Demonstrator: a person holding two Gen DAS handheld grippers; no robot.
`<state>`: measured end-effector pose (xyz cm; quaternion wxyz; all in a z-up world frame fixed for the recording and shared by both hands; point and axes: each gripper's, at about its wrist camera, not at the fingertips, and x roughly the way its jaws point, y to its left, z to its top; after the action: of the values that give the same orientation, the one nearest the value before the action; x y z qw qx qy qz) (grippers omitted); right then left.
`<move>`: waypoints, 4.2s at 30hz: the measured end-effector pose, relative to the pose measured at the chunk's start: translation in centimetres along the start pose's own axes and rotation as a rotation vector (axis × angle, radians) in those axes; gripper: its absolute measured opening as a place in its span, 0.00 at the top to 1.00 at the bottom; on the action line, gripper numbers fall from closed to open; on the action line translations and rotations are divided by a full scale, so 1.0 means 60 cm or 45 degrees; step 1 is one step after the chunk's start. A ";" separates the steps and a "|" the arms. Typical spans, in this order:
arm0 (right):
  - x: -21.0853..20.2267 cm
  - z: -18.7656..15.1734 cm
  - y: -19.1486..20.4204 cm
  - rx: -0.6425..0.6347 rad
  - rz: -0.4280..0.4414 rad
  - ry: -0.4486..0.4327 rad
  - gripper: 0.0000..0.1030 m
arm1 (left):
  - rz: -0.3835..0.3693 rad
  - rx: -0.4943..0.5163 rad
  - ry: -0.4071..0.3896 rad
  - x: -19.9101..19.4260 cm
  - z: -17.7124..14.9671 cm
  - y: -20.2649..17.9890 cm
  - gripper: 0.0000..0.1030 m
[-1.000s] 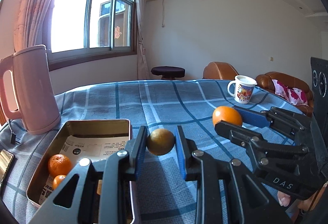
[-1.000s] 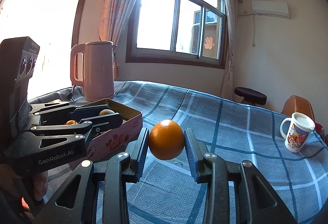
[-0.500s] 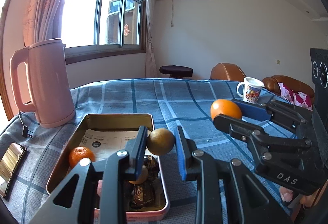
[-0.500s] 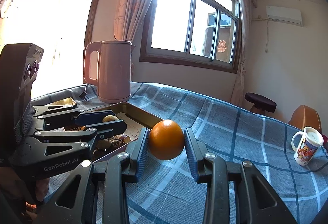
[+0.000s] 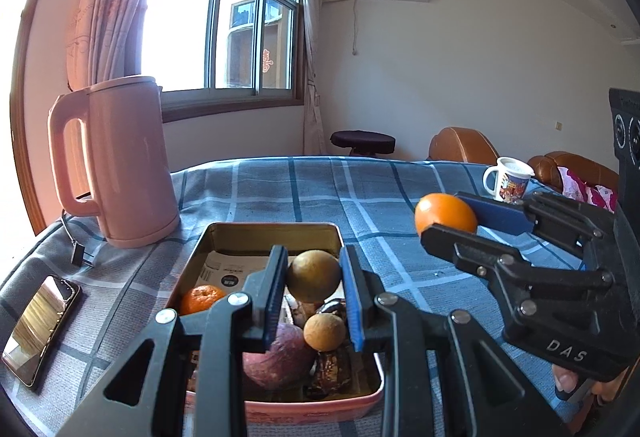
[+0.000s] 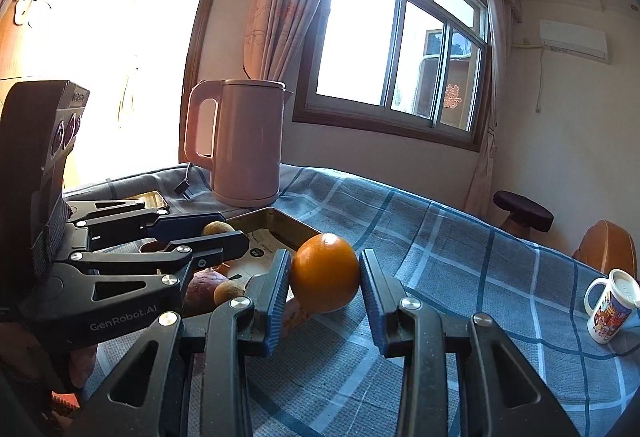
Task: Organize fruits
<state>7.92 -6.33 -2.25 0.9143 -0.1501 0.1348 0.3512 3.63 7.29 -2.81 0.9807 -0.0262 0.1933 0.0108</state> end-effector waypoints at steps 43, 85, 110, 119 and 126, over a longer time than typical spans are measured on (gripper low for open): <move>0.137 0.013 0.119 -0.099 0.218 0.258 0.63 | 0.097 -0.108 0.197 0.018 -0.021 0.124 0.68; -0.017 0.014 0.024 0.064 -0.055 -0.013 0.26 | 0.136 -0.026 -0.015 -0.058 0.015 0.061 0.05; -0.043 0.006 0.008 0.106 -0.098 -0.056 0.23 | 0.133 0.030 -0.027 -0.062 0.018 0.034 0.00; -0.051 0.005 0.002 0.111 -0.118 -0.073 0.23 | 0.139 0.063 -0.053 -0.069 0.019 0.017 0.00; -0.063 0.004 -0.011 0.135 -0.139 -0.088 0.23 | 0.124 0.049 -0.073 -0.074 0.025 0.015 0.00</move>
<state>5.69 -9.00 -0.60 0.9429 -0.0963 0.1133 0.2980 0.08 8.22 0.21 0.9845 0.0023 0.1664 0.0557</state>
